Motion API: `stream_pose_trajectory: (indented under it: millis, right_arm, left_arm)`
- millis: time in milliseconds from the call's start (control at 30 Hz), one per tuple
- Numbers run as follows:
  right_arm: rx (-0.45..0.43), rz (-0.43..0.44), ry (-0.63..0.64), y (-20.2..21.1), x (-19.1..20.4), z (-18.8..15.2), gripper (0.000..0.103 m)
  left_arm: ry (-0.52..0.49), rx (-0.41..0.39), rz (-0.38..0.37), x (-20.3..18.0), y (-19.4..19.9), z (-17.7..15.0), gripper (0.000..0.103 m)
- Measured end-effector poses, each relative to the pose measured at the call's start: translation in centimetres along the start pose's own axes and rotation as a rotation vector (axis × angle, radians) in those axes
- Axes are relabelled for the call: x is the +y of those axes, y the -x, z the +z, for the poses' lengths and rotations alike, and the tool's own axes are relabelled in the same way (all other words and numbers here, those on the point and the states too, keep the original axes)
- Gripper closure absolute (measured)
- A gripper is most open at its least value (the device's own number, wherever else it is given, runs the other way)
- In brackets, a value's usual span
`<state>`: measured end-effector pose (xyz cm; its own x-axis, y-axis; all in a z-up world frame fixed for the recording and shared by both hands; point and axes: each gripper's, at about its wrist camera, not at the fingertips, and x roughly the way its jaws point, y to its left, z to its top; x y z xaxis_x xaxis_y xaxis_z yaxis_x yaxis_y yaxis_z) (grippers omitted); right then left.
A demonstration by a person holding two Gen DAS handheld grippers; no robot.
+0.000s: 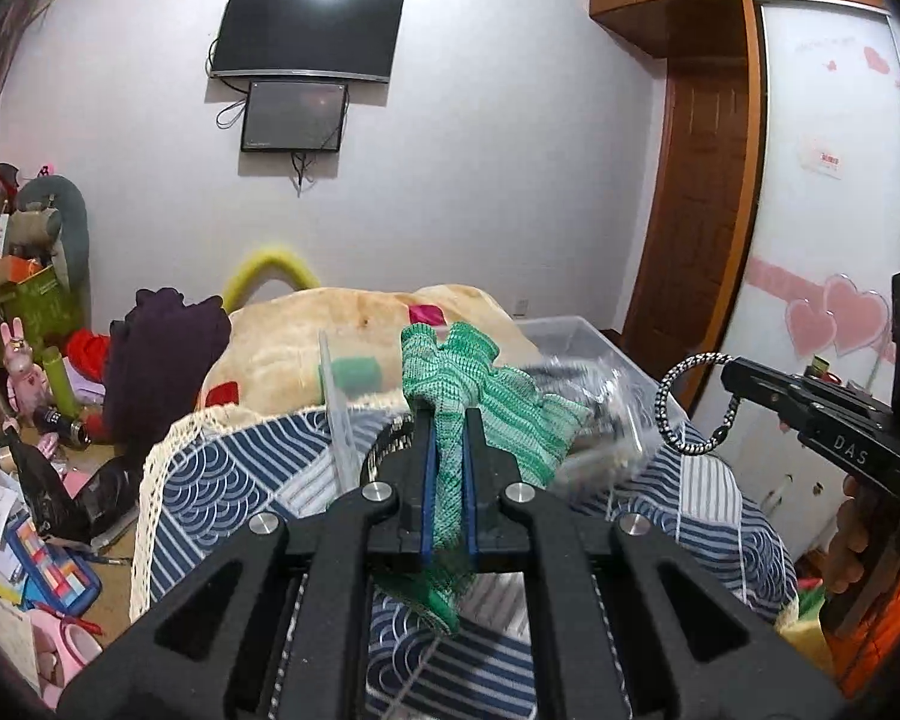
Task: Organize soft objects
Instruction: 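Drop the green glove into the box with the left tool while the right drops the bracelet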
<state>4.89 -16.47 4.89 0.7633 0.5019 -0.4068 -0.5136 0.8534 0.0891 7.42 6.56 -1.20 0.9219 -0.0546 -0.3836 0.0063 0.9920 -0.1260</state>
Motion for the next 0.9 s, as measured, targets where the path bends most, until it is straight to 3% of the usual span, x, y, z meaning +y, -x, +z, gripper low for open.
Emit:
stream_pose_trajectory:
  millis: [300, 500, 633, 700, 800, 900]
  right_arm:
    - [-0.015, -0.060, -0.016, -2.5, -1.1, 2.0, 0.096]
    - [0.057, -0.096, -0.023, -5.8, -1.7, 1.3, 0.096]
    - [0.121, -0.091, -0.012, -7.3, -1.9, 0.2, 0.095]
    - [0.138, -0.096, 0.001, -7.4, -1.9, -0.2, 0.095]
    - [0.157, -0.107, 0.010, -7.4, -1.8, -0.6, 0.092]
    - [0.163, -0.099, 0.005, -7.0, -2.0, -0.5, 0.077]
  left_arm:
    - [0.017, 0.009, 0.015, 0.0, -3.7, 1.5, 0.096]
    - [0.025, 0.103, 0.031, 0.6, -7.9, 1.1, 0.096]
    - [0.015, 0.116, 0.047, 0.9, -8.7, 0.5, 0.095]
    - [0.007, 0.118, 0.054, 0.8, -8.7, 0.2, 0.089]
    - [-0.001, 0.125, 0.065, 0.7, -8.6, 0.1, 0.071]
    - [0.001, 0.113, 0.063, 0.6, -8.0, 0.0, 0.056]
